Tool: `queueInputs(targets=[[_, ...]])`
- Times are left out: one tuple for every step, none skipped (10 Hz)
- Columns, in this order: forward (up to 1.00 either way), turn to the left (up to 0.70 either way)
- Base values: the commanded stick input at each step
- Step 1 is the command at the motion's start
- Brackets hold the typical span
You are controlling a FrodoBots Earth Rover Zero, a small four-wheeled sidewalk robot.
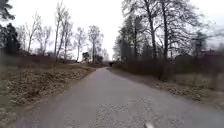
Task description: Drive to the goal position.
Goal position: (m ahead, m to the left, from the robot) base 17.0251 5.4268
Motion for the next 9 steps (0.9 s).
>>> queueInputs(targets=[[0.70,-0.27],[0.70,-0.35],[0.70,-0.35],[0.70,-0.35],[0.70,-0.31],[0.70,-0.23],[0.70,0.00],[0.70,0.00],[0.70,0.00]])
